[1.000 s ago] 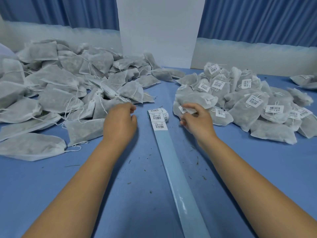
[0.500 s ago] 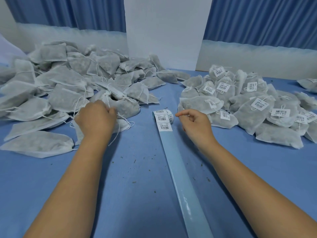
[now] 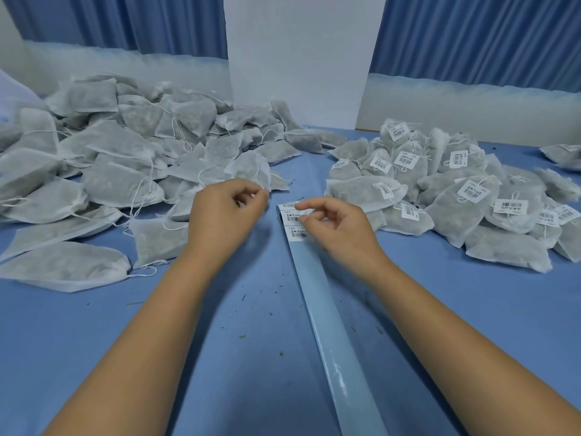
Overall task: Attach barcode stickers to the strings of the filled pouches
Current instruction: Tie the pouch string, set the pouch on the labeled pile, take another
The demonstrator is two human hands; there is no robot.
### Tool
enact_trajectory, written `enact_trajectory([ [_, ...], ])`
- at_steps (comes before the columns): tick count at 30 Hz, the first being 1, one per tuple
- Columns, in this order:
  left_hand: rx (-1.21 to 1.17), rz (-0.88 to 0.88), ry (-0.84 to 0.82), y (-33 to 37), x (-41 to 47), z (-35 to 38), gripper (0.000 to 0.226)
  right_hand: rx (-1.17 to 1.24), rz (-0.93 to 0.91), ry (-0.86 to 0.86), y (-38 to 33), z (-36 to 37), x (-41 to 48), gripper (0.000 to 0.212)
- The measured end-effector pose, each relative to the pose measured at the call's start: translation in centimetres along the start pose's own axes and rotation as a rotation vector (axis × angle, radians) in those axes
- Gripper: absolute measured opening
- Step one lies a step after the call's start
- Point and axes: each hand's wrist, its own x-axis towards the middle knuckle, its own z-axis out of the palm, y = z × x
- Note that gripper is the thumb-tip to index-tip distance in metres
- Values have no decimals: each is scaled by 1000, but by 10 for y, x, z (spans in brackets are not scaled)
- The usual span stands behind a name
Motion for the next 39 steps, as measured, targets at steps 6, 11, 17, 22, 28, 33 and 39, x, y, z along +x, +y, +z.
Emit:
enact_trajectory([
  [6, 90, 158, -108, 8, -9, 7, 10, 113, 60, -90, -17, 10, -8, 26],
  [11, -35, 165, -101, 9, -8, 6, 23, 190, 172, -111, -19, 13, -10, 44],
  [17, -45, 185, -127, 13, -10, 6, 19, 321, 202, -149, -18, 16, -11, 24],
  [22, 70, 284, -140, 11, -5, -1, 12, 205, 270, -91, -16, 9, -6, 3],
  [28, 337, 409, -179, 6, -1, -5, 37, 210, 194, -119, -22, 1, -4, 10],
  [33, 303, 361, -306, 2, 1, -10, 12, 196, 58, -26, -29, -3, -4, 22],
  [39, 263, 300, -237, -4, 5, -25, 6, 224, 20, 107, -29, -10, 0, 20],
])
